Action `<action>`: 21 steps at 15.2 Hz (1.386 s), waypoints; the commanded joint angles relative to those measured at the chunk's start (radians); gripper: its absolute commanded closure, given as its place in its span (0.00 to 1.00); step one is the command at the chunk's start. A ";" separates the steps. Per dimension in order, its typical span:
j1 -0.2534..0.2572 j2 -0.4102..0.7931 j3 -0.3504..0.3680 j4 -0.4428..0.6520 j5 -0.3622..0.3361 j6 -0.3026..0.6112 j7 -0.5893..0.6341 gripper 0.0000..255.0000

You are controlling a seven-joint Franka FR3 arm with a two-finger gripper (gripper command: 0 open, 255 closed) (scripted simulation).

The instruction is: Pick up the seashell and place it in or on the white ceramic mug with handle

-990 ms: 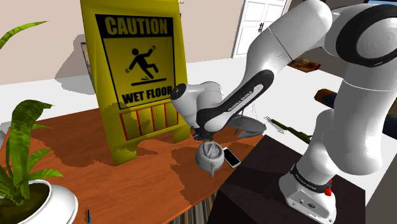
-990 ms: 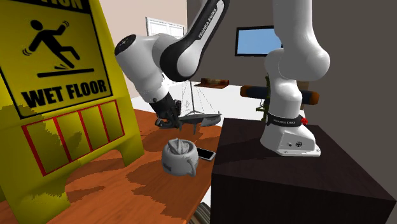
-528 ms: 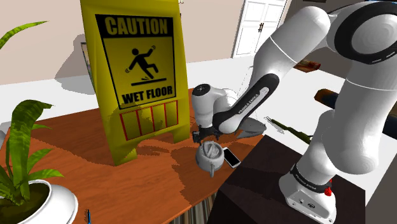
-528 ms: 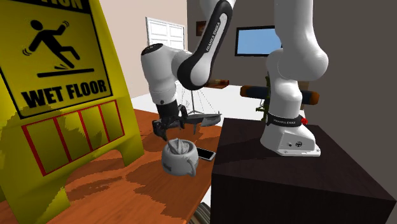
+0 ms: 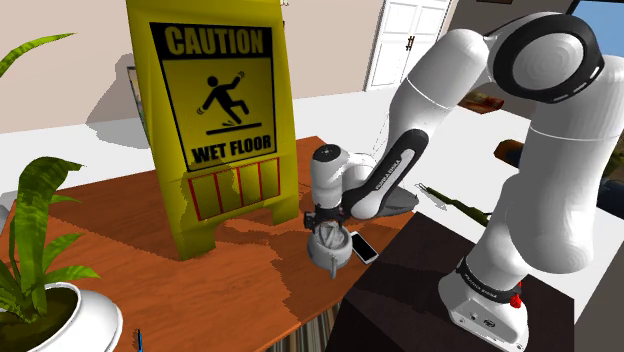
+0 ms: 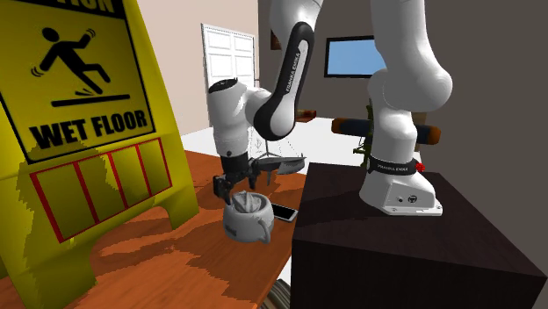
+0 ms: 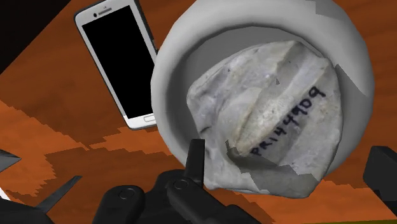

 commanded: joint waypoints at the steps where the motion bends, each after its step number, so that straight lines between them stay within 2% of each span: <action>1: 0.002 0.010 -0.003 -0.001 -0.007 0.012 0.007 0.00; 7: 0.002 0.010 -0.004 -0.001 -0.007 0.012 0.007 0.00; 8: 0.002 0.010 -0.004 -0.001 -0.007 0.011 0.007 1.00; 17: 0.002 0.010 -0.004 -0.001 -0.007 0.012 0.007 1.00; 21: -0.007 -0.051 0.012 -0.012 0.024 -0.037 -0.025 1.00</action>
